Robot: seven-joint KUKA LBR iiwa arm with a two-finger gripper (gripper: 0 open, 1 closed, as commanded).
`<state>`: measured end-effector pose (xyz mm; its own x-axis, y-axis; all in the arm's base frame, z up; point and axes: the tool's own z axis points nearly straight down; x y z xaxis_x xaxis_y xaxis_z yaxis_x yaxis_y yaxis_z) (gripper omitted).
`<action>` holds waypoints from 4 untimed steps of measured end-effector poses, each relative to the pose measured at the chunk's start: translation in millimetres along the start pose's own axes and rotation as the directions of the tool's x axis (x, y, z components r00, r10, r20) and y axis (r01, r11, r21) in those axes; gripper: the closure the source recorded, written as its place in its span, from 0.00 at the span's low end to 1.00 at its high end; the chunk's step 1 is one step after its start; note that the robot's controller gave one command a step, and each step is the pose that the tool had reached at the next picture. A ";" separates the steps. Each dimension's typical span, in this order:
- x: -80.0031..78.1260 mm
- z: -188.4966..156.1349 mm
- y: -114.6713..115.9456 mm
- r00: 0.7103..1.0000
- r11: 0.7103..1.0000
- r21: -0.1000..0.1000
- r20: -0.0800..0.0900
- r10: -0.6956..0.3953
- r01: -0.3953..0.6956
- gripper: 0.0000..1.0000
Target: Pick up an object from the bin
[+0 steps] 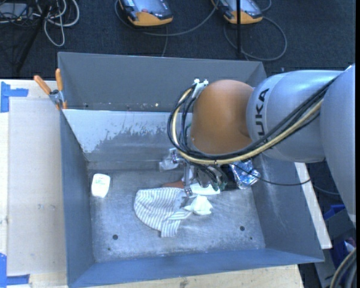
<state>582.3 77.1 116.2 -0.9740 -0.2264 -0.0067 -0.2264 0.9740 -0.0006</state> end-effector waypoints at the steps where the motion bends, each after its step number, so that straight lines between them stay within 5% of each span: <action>1: 35.2 38.6 -32.5 0.998 0.998 -0.005 0.008 -0.065 0.065 0.00; 2: 35.2 38.6 -33.6 0.999 0.999 -0.005 0.009 -0.054 0.054 0.00; 3: 35.6 35.5 -32.4 0.998 0.998 -0.003 -0.018 -0.062 0.062 1.00; 4: 35.5 35.4 -32.4 0.998 0.998 -0.003 -0.018 -0.062 0.062 1.00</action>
Offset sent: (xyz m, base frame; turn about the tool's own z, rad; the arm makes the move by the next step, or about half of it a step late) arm -0.0116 -0.0423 -0.0462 -0.0304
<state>555.3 37.5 80.6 -0.9582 -0.2860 0.0108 -0.2860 0.9582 0.0021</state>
